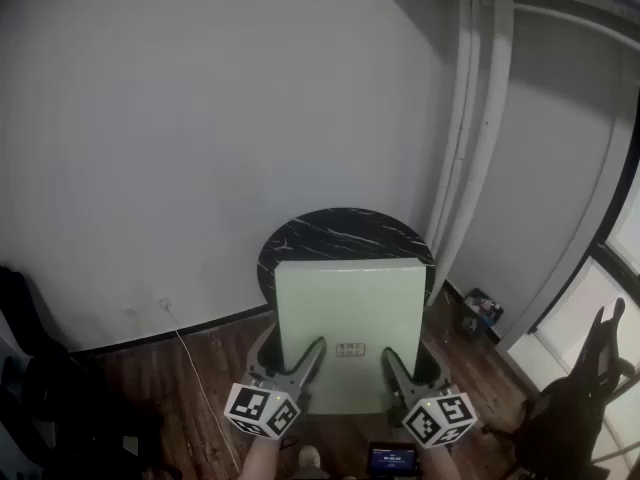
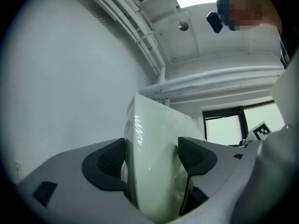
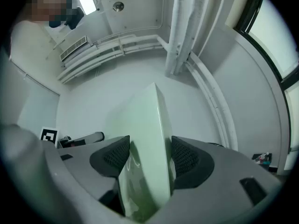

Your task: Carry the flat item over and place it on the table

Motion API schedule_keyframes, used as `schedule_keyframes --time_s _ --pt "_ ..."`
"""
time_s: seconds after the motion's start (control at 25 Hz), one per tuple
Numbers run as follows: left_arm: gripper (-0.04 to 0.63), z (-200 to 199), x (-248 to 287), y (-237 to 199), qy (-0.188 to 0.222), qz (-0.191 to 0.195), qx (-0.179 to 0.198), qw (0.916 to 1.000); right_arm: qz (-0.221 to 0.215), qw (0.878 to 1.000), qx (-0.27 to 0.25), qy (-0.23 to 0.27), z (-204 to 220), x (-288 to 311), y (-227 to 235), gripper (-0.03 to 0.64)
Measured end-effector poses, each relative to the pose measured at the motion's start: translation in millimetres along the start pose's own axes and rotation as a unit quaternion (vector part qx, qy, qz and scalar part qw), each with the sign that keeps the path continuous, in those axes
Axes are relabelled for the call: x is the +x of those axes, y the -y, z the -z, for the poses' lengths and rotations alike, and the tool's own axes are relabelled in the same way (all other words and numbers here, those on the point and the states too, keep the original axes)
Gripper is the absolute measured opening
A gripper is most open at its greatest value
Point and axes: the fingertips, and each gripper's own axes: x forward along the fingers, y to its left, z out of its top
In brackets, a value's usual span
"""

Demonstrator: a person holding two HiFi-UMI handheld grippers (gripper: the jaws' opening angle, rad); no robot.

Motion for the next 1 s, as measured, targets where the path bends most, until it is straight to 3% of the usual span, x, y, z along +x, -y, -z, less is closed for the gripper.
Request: schedule_keyframes --time_s 1.0 --pt "0.353 7 4 -17 -0.005 -0.014 0.009 0.9998 0.003 1.0 0.0 0.003 11 18 -2 0.239"
